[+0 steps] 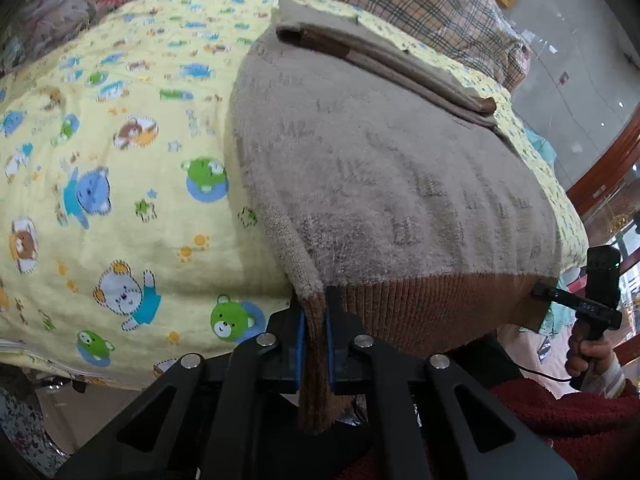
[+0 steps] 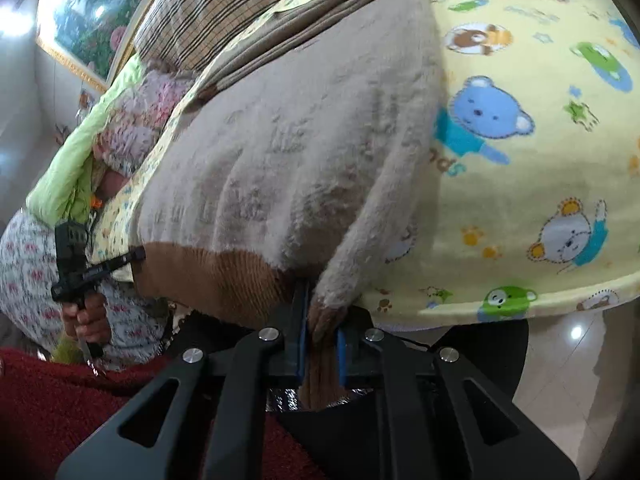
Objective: Fold small clothes
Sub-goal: 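Lift the hem with both tools and fold it up onto the collar, release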
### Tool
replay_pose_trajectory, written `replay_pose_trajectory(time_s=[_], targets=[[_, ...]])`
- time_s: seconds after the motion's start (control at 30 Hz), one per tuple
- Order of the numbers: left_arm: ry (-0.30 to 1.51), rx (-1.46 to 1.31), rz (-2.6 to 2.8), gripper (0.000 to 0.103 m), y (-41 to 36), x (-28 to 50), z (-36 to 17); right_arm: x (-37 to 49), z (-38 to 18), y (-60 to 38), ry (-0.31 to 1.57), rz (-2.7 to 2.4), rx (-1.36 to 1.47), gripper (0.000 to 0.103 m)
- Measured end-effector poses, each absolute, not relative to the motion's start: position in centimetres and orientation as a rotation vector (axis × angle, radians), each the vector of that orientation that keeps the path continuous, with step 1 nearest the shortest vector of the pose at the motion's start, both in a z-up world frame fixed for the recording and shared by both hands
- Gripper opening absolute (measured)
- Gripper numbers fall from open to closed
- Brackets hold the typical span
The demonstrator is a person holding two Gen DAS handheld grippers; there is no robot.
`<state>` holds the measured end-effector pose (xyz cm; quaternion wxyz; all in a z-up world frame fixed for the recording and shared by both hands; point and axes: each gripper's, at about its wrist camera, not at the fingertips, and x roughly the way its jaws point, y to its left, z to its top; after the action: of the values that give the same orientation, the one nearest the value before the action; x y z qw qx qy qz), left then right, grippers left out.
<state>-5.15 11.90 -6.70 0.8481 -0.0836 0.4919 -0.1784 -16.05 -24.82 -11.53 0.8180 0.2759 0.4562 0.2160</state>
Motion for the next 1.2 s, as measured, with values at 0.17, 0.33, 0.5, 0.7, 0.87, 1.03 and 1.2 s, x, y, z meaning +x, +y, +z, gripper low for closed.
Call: replay_pose_trajectory(time_s=[0.17,0.33,0.5,0.7,0.87,1.03,1.2], targets=[[0.921,-0.212,-0.43,0.005,12.2,-5.4,-3.3,-16.1,-7.8,-25.8,0.855,0.569,0.634,0.01],[0.813,-0.254,-0.441,0.005,12.5,-3.9,0.4,-15.1,-2.5,-27.5,0.66,0.626,0.665,0.01],[0.705,-0.321,-0.442,0.005,12.7,0.4,3.9,-12.3,1.7,-29.7,0.495,0.633,0.695,0.01],[0.636,-0.344,-0.417,0.004,11.8,7.0,6.5,-6.8,4.0,-31.5,0.403,0.538,0.708,0.01],[0.634,-0.347,-0.389,0.004,10.4,13.1,7.2,-1.1,4.0,-33.0,0.4,0.466,0.734,0.01],[0.654,-0.356,-0.351,0.004,9.2,19.4,6.8,4.2,3.9,-34.3,0.394,0.423,0.767,0.01],[0.683,-0.321,-0.315,0.004,7.7,24.7,5.5,9.9,2.3,-35.2,0.444,0.368,0.781,0.01]])
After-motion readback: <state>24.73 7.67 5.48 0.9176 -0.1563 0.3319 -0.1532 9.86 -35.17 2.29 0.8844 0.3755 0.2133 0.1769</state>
